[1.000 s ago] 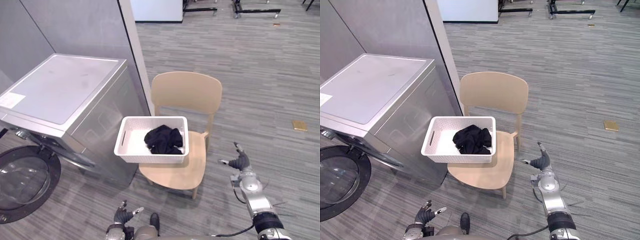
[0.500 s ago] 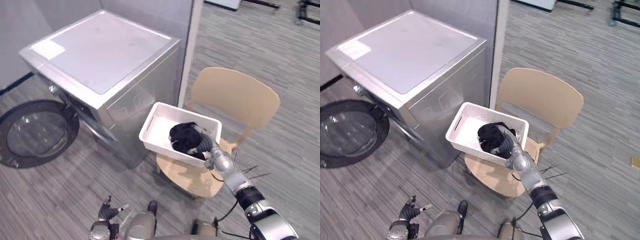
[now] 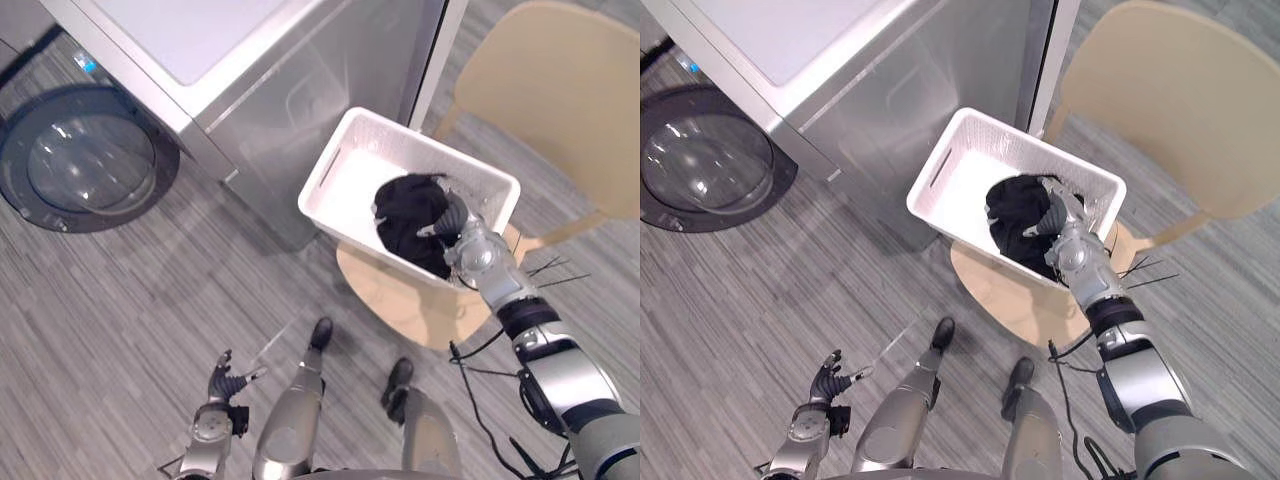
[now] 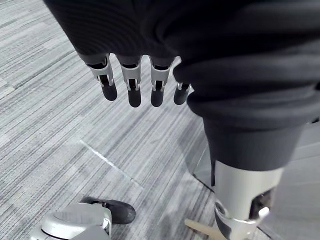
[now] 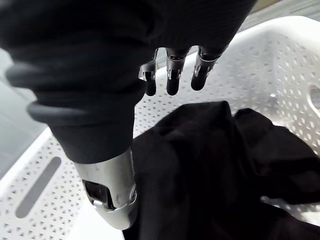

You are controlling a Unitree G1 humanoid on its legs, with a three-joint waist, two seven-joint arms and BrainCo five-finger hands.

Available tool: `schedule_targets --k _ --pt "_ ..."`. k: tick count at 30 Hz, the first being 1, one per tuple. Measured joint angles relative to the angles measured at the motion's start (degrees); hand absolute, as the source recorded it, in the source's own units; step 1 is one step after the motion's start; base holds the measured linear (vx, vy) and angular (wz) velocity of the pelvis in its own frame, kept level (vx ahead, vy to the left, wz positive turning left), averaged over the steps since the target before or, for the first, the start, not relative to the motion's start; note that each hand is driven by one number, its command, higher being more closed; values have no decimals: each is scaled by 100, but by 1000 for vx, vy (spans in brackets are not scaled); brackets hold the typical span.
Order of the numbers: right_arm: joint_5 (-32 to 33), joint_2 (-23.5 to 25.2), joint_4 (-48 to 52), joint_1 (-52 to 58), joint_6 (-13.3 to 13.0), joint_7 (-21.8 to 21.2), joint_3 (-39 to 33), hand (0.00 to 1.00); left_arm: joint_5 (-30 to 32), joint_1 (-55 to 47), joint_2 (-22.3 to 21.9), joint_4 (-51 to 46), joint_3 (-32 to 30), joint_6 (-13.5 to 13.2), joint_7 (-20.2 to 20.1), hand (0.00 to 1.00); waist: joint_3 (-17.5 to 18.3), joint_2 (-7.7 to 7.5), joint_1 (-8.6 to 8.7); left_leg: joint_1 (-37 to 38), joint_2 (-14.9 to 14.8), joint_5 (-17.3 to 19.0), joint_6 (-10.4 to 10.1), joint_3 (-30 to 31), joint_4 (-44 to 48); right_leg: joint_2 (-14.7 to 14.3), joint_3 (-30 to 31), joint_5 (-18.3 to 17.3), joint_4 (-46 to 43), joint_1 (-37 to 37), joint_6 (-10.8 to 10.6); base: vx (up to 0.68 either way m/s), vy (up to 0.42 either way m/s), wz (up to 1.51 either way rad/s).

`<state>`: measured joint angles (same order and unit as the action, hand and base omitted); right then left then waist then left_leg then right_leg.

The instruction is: Pick up the laundry basket with both hands and put the clothes into the washing machine.

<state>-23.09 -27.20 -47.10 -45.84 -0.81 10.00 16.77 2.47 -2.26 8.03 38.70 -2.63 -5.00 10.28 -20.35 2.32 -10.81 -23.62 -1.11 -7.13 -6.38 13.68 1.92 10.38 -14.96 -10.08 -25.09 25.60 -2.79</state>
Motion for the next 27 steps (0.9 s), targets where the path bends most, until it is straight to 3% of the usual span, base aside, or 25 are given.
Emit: schedule_targets --k 11,12,18,23,27 --pt "120 -354 -502 -991 136 295 520 0 -308 939 6 -358 -23 -58 288 0 -261 88 -115 -1078 -56 -492 -125 354 -400 141 -401 -131 -603 1281 90 -69 -65 17" --pt "121 -353 -548 -1095 140 371 605 100 -317 1050 6 -404 -26 -57 346 0 -294 58 -126 -1162 -46 -528 -144 379 -398 171 -441 -157 -681 1367 103 17 -74 25" --pt "463 -372 -532 -1220 141 501 593 100 -416 1140 -28 -617 -76 -57 378 0 -318 45 -237 -1211 -26 -563 -164 458 -389 208 -547 -264 -753 1373 127 33 -78 12" --pt "1071 -360 157 -969 206 488 134 100 -420 1129 -171 -615 -212 -34 377 0 -342 3 -234 -1042 -62 -563 -164 501 -408 178 -638 -290 -699 1148 139 1 -72 6" --pt "1403 -352 1196 -558 226 543 -433 100 -418 991 -225 -620 -228 -28 362 0 -384 -71 -102 -668 -89 -564 -162 484 -547 164 -667 -292 -556 775 131 2 -34 2"
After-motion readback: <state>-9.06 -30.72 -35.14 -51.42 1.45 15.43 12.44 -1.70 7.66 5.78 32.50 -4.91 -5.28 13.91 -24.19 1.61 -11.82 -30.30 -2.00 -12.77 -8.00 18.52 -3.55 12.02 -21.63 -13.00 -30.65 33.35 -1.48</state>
